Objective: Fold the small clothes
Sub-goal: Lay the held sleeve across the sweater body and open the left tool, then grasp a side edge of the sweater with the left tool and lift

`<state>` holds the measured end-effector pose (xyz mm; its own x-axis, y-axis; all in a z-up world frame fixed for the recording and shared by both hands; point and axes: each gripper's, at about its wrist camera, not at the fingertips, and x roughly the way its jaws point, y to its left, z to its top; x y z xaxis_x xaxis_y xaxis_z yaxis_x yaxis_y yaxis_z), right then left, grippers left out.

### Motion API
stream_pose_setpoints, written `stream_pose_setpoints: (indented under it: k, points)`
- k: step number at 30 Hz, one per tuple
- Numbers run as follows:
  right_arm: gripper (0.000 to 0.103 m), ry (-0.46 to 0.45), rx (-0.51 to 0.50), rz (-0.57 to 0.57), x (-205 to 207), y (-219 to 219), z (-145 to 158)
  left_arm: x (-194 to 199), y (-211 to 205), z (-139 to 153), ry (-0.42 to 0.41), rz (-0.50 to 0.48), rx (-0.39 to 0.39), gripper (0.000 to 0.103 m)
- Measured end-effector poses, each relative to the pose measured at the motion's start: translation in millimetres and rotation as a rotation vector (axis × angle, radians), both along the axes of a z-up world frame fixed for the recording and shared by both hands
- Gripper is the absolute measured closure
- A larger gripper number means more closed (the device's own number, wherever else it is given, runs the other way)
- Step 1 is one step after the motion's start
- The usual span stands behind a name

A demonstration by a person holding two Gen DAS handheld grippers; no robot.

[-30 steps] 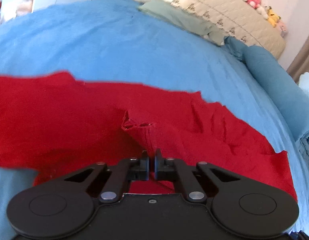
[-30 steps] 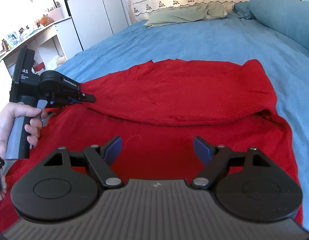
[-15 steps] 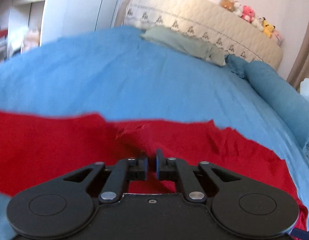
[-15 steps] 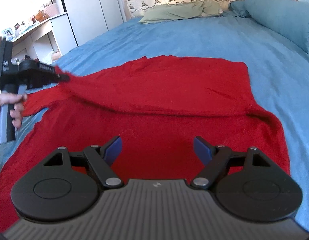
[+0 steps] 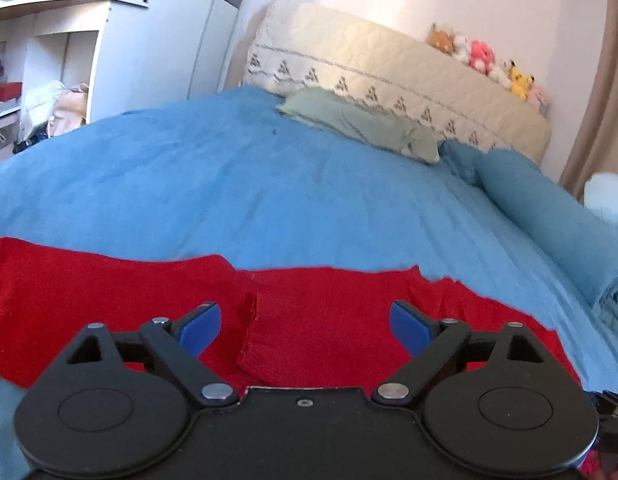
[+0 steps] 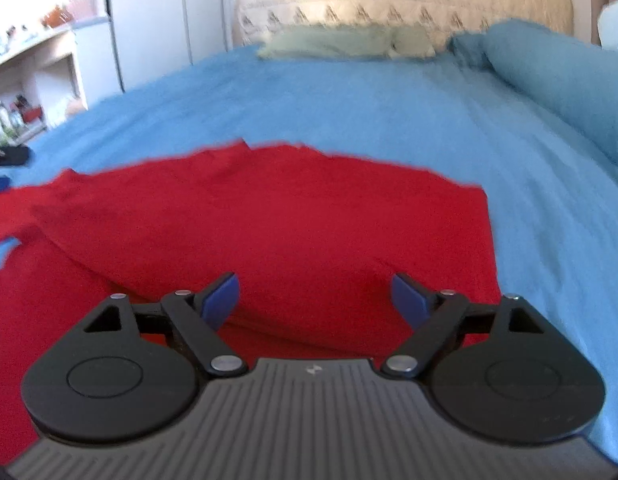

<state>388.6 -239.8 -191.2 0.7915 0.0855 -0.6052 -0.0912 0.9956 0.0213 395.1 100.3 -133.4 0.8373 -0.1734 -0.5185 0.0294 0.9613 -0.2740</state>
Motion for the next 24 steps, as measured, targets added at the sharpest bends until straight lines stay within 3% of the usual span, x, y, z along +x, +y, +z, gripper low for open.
stream_pose_setpoints:
  k: [5,13,16,18,21,24]
  points:
    - [0.004,-0.004,-0.035,-0.061,-1,-27,-9,7,-5,-15,0.057,-0.071,0.013,0.009]
    - [0.004,-0.009,-0.05,-0.092,-4,-50,-17,3,-20,-15,0.042,-0.147,0.03,0.009]
    - [0.0,0.002,-0.066,-0.166,-8,-57,-18,3,-23,-13,0.04,-0.176,0.031,0.009]
    - [0.0,-0.016,0.021,-0.21,-13,-71,-15,5,-26,-13,0.035,-0.186,0.043,0.009]
    - [0.0,-0.109,-0.043,-0.153,-18,-56,2,12,-29,-13,0.022,-0.196,0.046,0.008]
    - [0.0,-0.103,-0.057,-0.051,4,-34,9,24,-36,-21,0.034,-0.222,0.041,0.007]
